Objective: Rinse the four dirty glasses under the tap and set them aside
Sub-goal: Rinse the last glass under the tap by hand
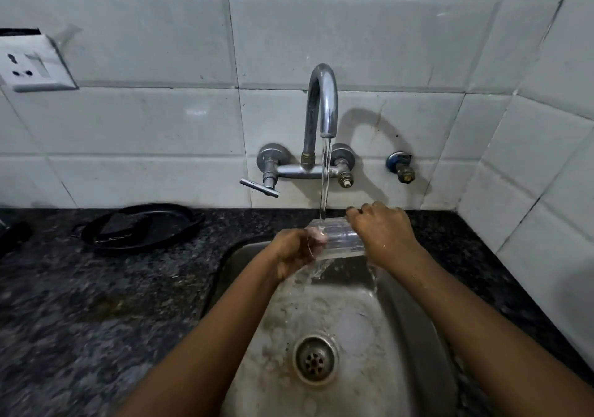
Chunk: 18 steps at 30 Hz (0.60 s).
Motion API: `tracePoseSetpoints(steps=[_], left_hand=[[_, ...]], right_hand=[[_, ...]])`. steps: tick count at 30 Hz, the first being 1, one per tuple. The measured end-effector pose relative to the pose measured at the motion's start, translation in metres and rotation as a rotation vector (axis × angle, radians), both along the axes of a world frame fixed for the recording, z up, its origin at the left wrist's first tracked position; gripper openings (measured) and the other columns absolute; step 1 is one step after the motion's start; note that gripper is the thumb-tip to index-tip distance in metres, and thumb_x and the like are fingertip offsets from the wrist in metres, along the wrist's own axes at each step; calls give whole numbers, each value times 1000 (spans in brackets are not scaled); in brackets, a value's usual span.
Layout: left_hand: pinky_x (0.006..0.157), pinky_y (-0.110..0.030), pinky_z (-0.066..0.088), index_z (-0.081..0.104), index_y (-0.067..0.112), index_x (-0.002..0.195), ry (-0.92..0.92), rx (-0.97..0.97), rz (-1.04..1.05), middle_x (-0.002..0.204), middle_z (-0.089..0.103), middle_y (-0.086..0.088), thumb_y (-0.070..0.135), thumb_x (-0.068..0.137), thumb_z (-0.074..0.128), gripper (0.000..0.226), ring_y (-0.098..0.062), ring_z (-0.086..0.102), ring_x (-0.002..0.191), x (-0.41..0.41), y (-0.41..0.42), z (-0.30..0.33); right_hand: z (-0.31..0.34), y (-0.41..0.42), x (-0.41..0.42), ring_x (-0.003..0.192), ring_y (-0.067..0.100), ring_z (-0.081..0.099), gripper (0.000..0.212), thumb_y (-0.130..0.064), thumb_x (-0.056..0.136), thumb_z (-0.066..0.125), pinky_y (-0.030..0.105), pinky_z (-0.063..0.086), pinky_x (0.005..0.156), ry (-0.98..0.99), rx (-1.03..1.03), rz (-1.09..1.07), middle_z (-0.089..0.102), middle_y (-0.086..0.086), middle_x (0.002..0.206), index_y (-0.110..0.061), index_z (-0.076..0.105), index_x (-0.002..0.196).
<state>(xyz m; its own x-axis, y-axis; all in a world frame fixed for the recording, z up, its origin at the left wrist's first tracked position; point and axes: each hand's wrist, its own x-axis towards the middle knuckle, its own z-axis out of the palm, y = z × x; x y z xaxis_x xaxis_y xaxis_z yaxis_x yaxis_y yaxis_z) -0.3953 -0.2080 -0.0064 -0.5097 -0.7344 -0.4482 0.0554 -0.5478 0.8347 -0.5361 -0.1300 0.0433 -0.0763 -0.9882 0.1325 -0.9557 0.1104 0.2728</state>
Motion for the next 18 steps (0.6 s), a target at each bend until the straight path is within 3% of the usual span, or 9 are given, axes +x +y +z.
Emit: tracePoseSetpoints(steps=[3,5,8,11,12,13,15,18], left_hand=[[70,-23,59,54,-7,114,188,22,-125,103,64,-19,0,95,37,27,-18,70,78,4,-9,13],[87,-29,54,50,-12,120,141,-137,-321,118,59,-26,-3,92,42,30,-26,65,100,0,-8,27],[102,-31,44,50,-4,125,-377,-636,-686,130,51,-23,-2,90,49,35,-29,53,115,-19,3,44],[97,-37,46,55,2,121,-811,-1120,-797,123,56,-18,10,92,49,30,-29,56,109,-35,8,46],[97,-38,47,54,4,123,-966,-1190,-776,125,56,-17,12,93,48,32,-29,55,111,-40,9,48],[96,-38,47,51,5,126,-1100,-1218,-797,129,54,-16,13,93,48,34,-31,53,116,-41,12,51],[94,-40,46,47,7,131,-1189,-1173,-788,136,49,-15,10,93,47,38,-32,49,122,-47,15,55],[85,-31,46,50,3,127,-1033,-984,-752,130,53,-17,15,94,46,36,-26,53,105,-49,5,72]], right_hand=[[-10,0,-8,113,24,50,61,-21,74,73,40,43,88,-141,5,10,54,5,122,-20,40,125],[-16,0,-8,113,24,51,65,-24,71,74,37,44,89,-285,-21,40,53,3,125,-20,40,126],[-23,-1,-3,110,25,56,74,-23,68,76,35,45,88,-466,-149,128,54,4,128,-17,40,132],[-30,-9,-1,113,28,55,83,-21,61,83,40,46,96,-563,-197,211,56,8,128,-14,42,133],[-30,-12,-1,115,28,55,84,-18,60,83,40,46,97,-592,-199,226,56,10,128,-13,42,133],[-30,-14,-2,116,27,54,85,-14,59,83,38,46,97,-629,-209,218,56,10,128,-13,42,133],[-31,-18,-3,114,26,55,88,-9,57,83,36,48,93,-747,-240,188,56,11,126,-13,41,133],[-34,-22,-6,107,25,56,88,-9,54,85,41,53,86,-922,-229,168,57,8,123,-21,42,130]])
